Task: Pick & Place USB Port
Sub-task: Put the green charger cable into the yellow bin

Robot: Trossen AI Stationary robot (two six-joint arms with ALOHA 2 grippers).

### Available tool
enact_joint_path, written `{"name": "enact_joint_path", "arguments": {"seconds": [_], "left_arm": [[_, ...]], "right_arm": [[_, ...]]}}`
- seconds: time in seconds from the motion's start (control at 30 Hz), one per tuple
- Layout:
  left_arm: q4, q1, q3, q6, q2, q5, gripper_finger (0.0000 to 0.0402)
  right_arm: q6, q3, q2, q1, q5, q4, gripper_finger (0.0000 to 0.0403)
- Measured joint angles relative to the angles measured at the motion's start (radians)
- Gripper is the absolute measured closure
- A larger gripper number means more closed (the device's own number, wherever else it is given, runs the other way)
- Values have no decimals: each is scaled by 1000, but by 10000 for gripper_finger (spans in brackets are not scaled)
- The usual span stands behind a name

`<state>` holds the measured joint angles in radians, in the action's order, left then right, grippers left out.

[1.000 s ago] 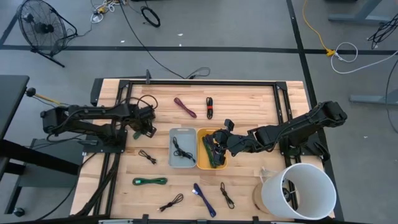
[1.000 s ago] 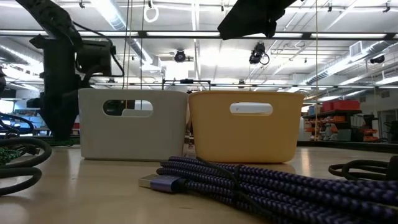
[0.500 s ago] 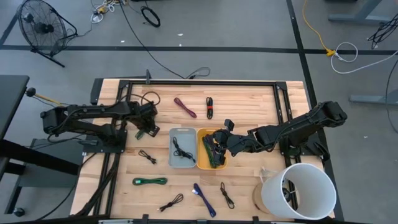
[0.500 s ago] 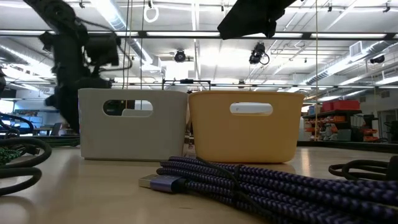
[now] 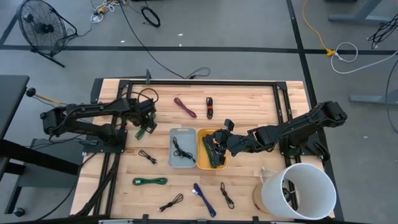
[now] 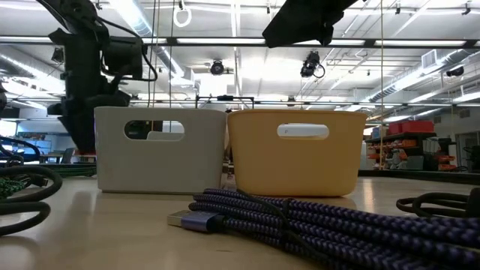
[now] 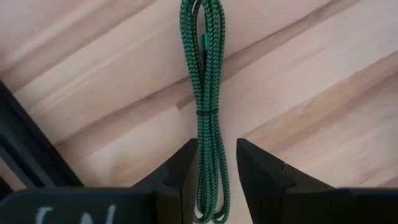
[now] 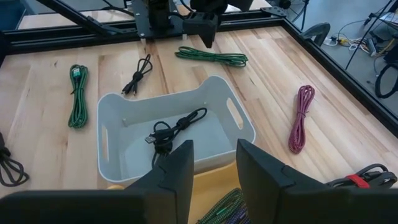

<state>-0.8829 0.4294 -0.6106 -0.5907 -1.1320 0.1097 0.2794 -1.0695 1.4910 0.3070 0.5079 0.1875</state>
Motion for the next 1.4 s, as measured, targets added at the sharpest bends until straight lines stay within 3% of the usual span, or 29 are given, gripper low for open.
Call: {"name": "enact_joint_path", "arguments": {"seconds": [0.57, 0.83, 0.9, 1.0, 1.07, 1.27, 1.4], "left_arm": [[159, 0, 132, -27, -17, -43, 289], [203, 0, 146, 1, -87, 4, 291], [208, -1, 145, 26, -102, 2, 304], [209, 0, 144, 47, -114, -8, 359], [203, -1, 139, 58, -115, -9, 382], [113, -2, 57, 103, -92, 25, 383], [96, -17, -41, 155, -29, -20, 384]], "right_arm": [[0, 0, 0, 0, 0, 0, 279], [0, 0, 0, 0, 0, 0, 279], [0, 0, 0, 0, 0, 0, 279], [0, 0, 0, 0, 0, 0, 279], [0, 0, 0, 0, 0, 0, 279], [0, 0, 0, 0, 0, 1, 279], [0, 0, 0, 0, 0, 1, 279]]}}
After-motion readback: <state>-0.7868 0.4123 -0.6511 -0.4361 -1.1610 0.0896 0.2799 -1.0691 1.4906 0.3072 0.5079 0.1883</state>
